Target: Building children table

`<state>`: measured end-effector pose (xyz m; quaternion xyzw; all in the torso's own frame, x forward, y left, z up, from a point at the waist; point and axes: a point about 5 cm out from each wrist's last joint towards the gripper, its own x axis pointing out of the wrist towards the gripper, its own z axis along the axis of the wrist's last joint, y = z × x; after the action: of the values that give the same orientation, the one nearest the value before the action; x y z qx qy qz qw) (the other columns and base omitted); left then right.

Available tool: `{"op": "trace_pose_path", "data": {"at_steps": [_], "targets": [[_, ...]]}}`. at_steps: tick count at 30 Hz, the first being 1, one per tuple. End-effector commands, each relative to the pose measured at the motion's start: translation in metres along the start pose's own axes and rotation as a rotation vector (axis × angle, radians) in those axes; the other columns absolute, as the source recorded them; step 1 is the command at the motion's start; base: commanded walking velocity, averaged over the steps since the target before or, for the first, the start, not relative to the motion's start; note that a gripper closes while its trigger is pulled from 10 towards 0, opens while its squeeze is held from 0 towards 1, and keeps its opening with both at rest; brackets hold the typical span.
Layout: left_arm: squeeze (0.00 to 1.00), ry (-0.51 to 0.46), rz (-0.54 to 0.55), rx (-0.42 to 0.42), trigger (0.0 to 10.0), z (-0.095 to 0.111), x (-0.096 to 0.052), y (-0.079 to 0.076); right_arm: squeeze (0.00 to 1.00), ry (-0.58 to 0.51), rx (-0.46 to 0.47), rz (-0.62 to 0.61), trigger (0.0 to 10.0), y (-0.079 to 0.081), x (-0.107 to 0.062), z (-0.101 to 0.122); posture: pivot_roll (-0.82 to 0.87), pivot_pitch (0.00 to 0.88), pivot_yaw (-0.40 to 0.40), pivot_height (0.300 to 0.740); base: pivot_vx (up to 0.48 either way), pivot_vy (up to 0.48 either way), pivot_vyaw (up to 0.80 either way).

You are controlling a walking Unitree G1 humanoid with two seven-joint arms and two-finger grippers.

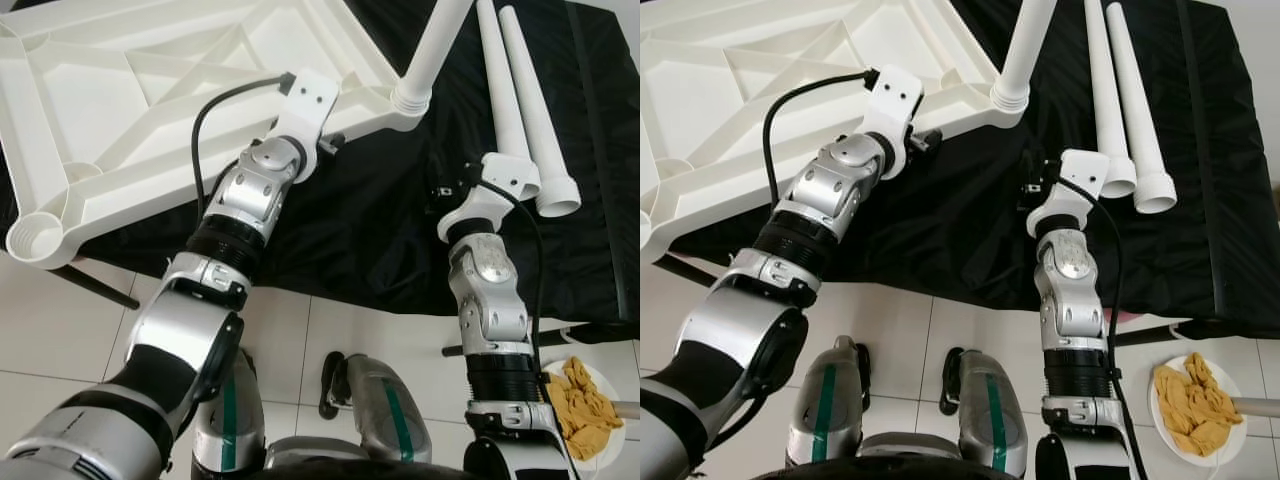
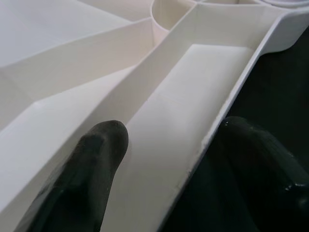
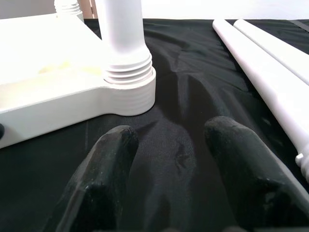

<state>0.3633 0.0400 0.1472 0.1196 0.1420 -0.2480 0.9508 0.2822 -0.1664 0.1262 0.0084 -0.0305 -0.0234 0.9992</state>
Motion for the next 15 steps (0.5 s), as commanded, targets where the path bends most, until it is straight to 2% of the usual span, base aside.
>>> {"op": "trace_pose_path", "data": {"at_steps": [1, 9, 10, 11, 12, 14, 15], "targets": [[0.00, 0.010, 0.118, 0.009, 10.0, -0.0021, 0.0013, 0.0034, 0.00, 0.017, 0.003, -0.003, 10.0, -0.0019, -0.0019, -0.0030, 0.05, 0.054, -0.048, 0.740, 0.000, 0.000, 0.00], [0.00, 0.023, 0.074, 0.028, 10.0, -0.0059, 0.0024, -0.0048, 0.00, 0.015, 0.004, -0.004, 10.0, -0.0018, -0.0015, -0.0027, 0.06, 0.051, -0.046, 0.740, 0.000, 0.000, 0.00], [0.00, 0.026, 0.065, 0.031, 7.2, -0.0067, 0.0026, -0.0063, 0.00, 0.015, 0.004, -0.006, 10.0, -0.0020, -0.0014, -0.0025, 0.06, 0.051, -0.046, 0.740, 0.000, 0.000, 0.00], [0.00, 0.026, 0.065, 0.031, 7.2, -0.0067, 0.0026, -0.0063, 0.00, 0.015, 0.004, -0.006, 10.0, -0.0020, -0.0014, -0.0025, 0.06, 0.051, -0.046, 0.740, 0.000, 0.000, 0.00], [0.00, 0.025, 0.062, 0.031, 2.1, -0.0065, 0.0029, -0.0066, 0.00, 0.014, 0.004, -0.007, 10.0, -0.0022, -0.0012, -0.0023, 0.06, 0.051, -0.043, 0.740, 0.000, 0.000, 0.00], [0.00, 0.023, 0.065, 0.028, 1.9, -0.0060, 0.0033, -0.0061, 0.00, 0.013, 0.004, -0.009, 10.0, -0.0022, -0.0010, -0.0021, 0.05, 0.052, -0.042, 0.740, 0.000, 0.000, 0.00], [0.00, 0.018, 0.066, 0.024, 0.5, -0.0052, 0.0036, -0.0057, 0.00, 0.013, 0.005, -0.010, 10.0, -0.0023, -0.0009, -0.0021, 0.05, 0.052, -0.042, 0.740, 0.000, 0.000, 0.00]]}}
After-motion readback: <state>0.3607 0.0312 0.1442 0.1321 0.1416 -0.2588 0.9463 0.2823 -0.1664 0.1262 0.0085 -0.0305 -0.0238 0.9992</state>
